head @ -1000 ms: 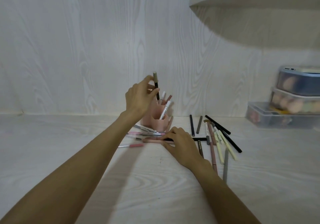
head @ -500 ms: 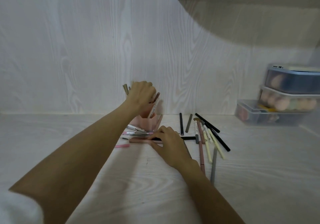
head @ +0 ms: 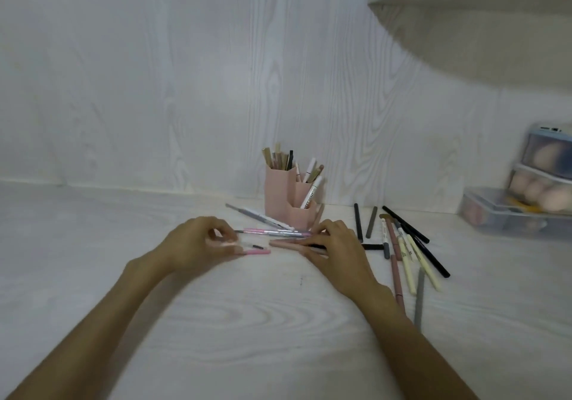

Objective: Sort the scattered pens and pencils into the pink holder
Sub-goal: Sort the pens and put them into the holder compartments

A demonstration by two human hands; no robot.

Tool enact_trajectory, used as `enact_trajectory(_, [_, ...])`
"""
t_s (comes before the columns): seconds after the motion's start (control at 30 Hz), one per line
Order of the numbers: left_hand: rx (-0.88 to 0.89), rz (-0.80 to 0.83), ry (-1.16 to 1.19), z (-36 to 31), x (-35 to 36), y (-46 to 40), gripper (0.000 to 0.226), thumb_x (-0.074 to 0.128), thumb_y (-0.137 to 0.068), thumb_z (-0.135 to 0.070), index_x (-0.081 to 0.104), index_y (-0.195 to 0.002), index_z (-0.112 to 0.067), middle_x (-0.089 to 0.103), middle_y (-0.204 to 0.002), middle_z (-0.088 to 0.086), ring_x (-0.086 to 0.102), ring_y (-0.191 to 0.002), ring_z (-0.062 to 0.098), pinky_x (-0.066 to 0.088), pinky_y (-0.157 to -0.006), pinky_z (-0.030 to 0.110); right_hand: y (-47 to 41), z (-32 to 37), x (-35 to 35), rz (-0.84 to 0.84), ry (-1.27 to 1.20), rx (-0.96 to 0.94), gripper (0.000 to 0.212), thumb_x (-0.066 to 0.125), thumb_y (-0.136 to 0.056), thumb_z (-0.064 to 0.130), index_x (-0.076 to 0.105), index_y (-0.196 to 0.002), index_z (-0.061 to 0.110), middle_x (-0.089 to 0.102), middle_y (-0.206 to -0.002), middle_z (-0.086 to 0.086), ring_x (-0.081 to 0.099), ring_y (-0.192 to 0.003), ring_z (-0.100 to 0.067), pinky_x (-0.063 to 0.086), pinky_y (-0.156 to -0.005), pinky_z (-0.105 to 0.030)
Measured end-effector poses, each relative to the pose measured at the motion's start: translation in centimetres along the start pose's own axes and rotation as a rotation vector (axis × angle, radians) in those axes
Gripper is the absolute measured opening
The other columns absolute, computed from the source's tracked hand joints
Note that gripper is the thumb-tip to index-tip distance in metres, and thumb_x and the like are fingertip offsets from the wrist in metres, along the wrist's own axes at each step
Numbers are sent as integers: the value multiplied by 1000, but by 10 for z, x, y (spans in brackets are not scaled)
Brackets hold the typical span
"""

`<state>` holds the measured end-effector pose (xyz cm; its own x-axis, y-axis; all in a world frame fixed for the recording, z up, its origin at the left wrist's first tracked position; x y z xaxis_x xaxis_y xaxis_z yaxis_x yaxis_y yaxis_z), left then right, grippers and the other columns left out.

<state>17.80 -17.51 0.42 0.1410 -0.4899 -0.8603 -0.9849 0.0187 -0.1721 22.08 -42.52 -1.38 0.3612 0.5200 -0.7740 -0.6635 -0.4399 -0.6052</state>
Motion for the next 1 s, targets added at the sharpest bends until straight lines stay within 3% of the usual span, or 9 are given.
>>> enact_trajectory(0.17, [37,46,128,17,4,7,10,78,-75,-34,69,-76,-39,68,-92,-18,53,-69,-1,41,-67,16,-3,9,-20,-132,-17,39,18,60,-89,29,67,-100,16,64,-88,4,52,-77,-10,46,-66,-24])
enact_trajectory(0.27, [28,-34,170,21,9,7,6,74,-76,-41,70,-76,-36,69,-90,-14,55,-72,1,45,-70,23,-10,12,-42,-264,-335,213,13,56,-92,23,59,-103,19,61,-91,9,56,-77,1,44,-70,-11])
enact_trajectory(0.37, [47,-104,136,13,18,8,5,67,-83,-40,66,-79,-41,65,-86,-15,56,-81,2,46,-75,28,-17,0,-60,-441,-797,488,10,54,-94,17,50,-101,13,65,-97,-7,64,-77,-1,52,-76,-19])
enact_trajectory(0.47, [105,-106,126,3,25,9,8,62,-87,-37,63,-84,-45,59,-84,-18,52,-82,-1,42,-73,23,-17,-9,-70,-551,-976,658,21,54,-92,9,45,-110,15,68,-88,-8,66,-67,-3,54,-78,-24])
enact_trajectory(0.6, [97,-98,184,5,27,6,26,60,-82,-21,62,-90,-45,59,-86,-19,52,-84,1,37,-68,15,-31,-11,-75,-522,-876,615,60,55,-92,9,22,-138,27,68,-87,-4,69,-73,-8,52,-81,-23])
enact_trajectory(0.67, [71,-134,185,7,25,5,29,60,-78,-18,66,-94,-41,62,-90,-15,53,-88,6,36,-70,20,-49,-12,-77,-497,-760,560,71,55,-92,10,12,-144,32,67,-89,-4,70,-77,-15,52,-80,-24])
enact_trajectory(0.8, [-68,-348,138,17,17,7,24,62,-78,-21,71,-97,-31,68,-90,-9,57,-95,15,36,-75,25,-89,-8,-67,-359,-530,457,66,55,-91,9,18,-142,28,68,-89,-8,70,-76,-20,56,-78,-35])
enact_trajectory(0.87, [-135,-414,121,22,14,8,21,61,-78,-23,73,-94,-29,69,-90,-7,57,-95,19,38,-76,27,-101,-4,-59,-299,-435,404,63,56,-91,10,21,-140,28,69,-89,-8,68,-77,-19,54,-72,-29])
enact_trajectory(1.0, [-141,-413,115,24,16,6,22,59,-81,-21,73,-96,-27,69,-97,-6,55,-99,18,38,-79,28,-118,2,-60,-406,-310,335,62,57,-90,10,25,-140,28,64,-89,-3,63,-80,-15,51,-71,-26])
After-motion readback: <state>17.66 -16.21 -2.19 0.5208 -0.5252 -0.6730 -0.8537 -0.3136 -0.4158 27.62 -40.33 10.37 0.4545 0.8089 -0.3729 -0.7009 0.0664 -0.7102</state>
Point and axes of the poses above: each hand's wrist, its own y-axis away from the middle knuckle, its own x-axis out of the palm, z = x × y, the point moved 5 cm from there along -y, towards the middle knuckle
